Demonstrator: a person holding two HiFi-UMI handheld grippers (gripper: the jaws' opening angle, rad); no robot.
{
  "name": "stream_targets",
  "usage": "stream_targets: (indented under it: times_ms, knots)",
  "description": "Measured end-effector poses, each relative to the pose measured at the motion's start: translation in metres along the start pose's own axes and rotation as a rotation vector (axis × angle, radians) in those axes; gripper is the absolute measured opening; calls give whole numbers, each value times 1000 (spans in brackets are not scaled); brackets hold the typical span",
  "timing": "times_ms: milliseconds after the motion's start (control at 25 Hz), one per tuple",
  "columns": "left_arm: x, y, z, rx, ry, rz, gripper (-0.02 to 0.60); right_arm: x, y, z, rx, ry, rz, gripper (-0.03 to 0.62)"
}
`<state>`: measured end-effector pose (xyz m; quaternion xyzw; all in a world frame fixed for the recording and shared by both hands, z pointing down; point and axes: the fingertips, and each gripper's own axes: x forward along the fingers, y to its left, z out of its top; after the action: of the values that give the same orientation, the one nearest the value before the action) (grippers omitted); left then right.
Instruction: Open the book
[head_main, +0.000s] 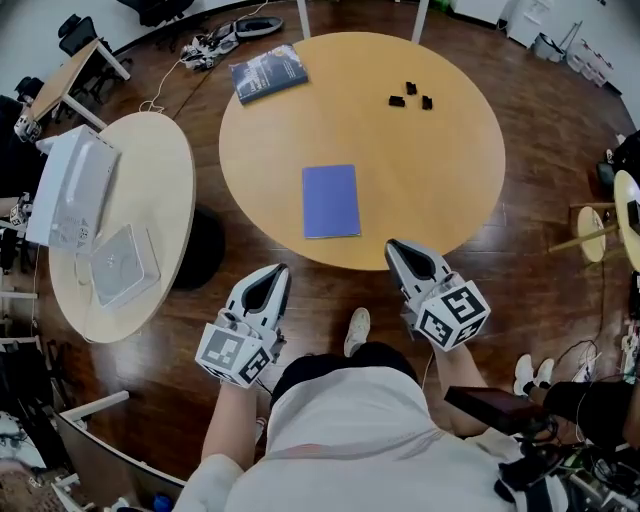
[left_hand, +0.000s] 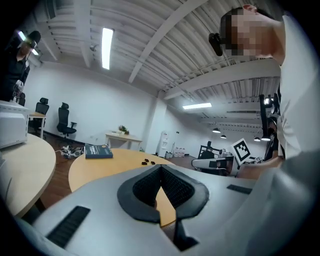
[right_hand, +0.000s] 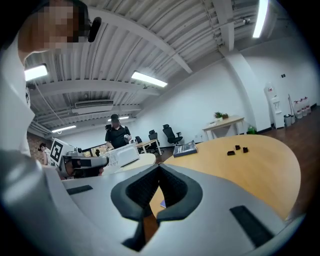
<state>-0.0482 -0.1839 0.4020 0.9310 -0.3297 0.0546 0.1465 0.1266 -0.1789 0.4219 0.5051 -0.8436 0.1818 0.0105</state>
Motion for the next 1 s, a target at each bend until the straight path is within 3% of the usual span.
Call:
stream_targets:
  times_ms: [280, 360, 520, 640, 800, 1000]
  knots:
    - [66, 8, -25, 34, 84, -18, 9, 22, -51, -14, 61, 45, -6, -9]
    - [82, 12, -38, 92, 112, -35, 9, 25, -63, -23, 80, 58, -29, -9]
    - [121, 18, -80, 290, 219, -85, 9, 29, -81, -50, 134, 70, -84, -9]
    - [148, 24, -109, 337, 283, -116, 11, 29, -85, -78, 180, 105, -112, -9]
    - [174, 22, -151, 384, 383, -148, 58, 23, -90, -107, 230, 148, -143, -9]
    - [205, 18, -194, 496, 467, -170, 115, 25, -94, -118, 267, 116, -134, -9]
